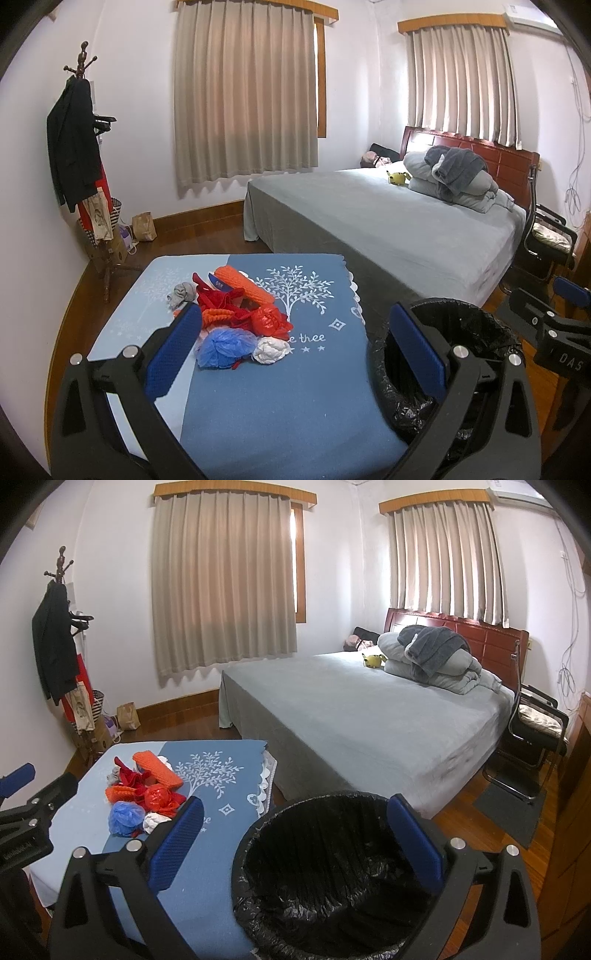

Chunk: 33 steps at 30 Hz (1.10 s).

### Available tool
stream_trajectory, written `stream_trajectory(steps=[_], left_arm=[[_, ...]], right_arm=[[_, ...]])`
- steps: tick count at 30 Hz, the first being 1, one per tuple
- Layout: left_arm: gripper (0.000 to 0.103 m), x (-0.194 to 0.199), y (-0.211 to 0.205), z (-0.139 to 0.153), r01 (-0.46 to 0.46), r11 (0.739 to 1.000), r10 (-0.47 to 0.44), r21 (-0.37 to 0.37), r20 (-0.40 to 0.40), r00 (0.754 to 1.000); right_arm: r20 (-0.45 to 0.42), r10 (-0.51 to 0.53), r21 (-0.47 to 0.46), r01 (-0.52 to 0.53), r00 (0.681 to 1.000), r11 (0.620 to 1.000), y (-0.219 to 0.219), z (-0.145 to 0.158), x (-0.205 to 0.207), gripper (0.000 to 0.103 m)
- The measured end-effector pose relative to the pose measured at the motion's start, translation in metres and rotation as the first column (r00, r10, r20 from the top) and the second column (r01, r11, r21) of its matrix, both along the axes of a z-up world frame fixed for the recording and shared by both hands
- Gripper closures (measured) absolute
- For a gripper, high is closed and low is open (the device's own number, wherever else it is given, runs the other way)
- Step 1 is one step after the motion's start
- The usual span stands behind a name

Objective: Collect trash

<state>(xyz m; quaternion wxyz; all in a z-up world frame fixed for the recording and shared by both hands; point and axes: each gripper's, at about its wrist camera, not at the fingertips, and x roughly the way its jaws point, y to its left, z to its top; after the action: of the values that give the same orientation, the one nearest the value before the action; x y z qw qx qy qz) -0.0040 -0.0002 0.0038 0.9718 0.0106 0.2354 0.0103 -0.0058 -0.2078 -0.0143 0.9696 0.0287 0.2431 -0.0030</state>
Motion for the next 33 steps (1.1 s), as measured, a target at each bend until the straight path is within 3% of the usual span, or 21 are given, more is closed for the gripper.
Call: stream_trajectory(steps=[33], left_arm=[[0.005,-0.0006,0.0019,-0.0023,-0.002,1.0,0.002,-0.005,-0.003,1.0]], right_arm=[[-0.004,0.001,-0.004,-0.001,1.0,1.0,0.0009,-0.0009,0.0009,0.006]])
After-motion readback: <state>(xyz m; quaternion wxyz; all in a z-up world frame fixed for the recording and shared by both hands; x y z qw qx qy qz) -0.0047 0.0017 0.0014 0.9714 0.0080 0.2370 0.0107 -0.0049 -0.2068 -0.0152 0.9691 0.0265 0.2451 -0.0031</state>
